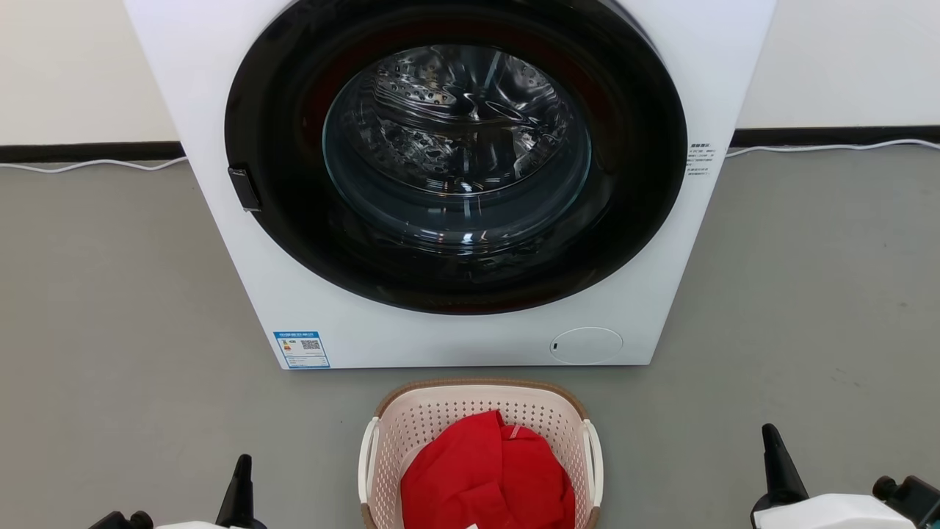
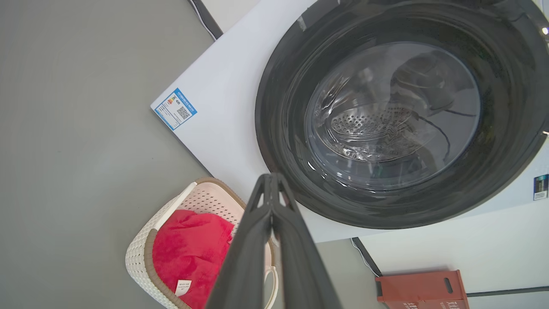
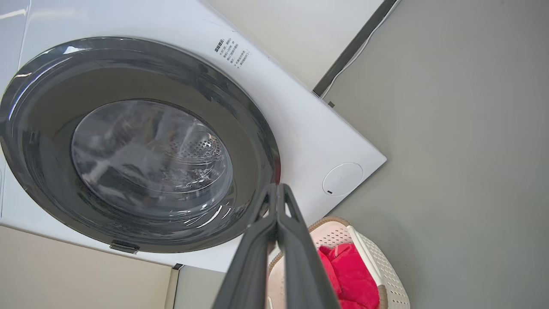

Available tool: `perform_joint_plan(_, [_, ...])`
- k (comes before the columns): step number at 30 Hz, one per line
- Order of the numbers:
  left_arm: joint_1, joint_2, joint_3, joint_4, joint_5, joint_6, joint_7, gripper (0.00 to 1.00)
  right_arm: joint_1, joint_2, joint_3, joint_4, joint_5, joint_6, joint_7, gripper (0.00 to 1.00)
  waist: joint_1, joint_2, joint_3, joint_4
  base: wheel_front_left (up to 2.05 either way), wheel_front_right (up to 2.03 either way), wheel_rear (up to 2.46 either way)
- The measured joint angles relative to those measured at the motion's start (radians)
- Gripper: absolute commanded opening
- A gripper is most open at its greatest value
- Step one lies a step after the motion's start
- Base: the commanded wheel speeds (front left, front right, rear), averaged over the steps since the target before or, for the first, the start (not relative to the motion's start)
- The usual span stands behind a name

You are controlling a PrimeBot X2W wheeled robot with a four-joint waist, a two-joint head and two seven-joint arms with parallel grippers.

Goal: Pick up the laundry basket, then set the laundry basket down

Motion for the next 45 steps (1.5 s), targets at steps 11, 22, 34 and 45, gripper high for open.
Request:
perform_joint_plan(11, [-0.021, 0.001, 0.000, -0.018, -0.110, -0.006, 0.031, 0.00, -0.016, 0.000, -0.003, -0.017, 0.128, 0.000, 0.029, 0.00, 0.0000, 0.0000, 0.005, 0.000, 0.00, 0.00, 0.00])
perform_joint_plan(22, [-0.025, 0.002, -0.001, -0.034, -0.218, -0.014, 0.061, 0.00, -0.020, -0.001, -0.006, -0.032, 0.258, 0.000, 0.055, 0.00, -0.0001, 0.0000, 0.010, 0.000, 0.00, 0.00, 0.00])
perform_joint_plan(34, [-0.047, 0.003, -0.001, -0.051, -0.338, -0.023, 0.097, 0.00, -0.037, -0.003, -0.009, -0.049, 0.398, 0.000, 0.093, 0.00, 0.0000, 0.0000, 0.015, 0.000, 0.00, 0.00, 0.00])
perform_joint_plan(45, [-0.063, 0.004, -0.002, -0.070, -0.449, -0.026, 0.123, 0.00, -0.058, -0.004, -0.012, -0.067, 0.527, 0.000, 0.124, 0.00, -0.0001, 0.0000, 0.020, 0.000, 0.00, 0.00, 0.00])
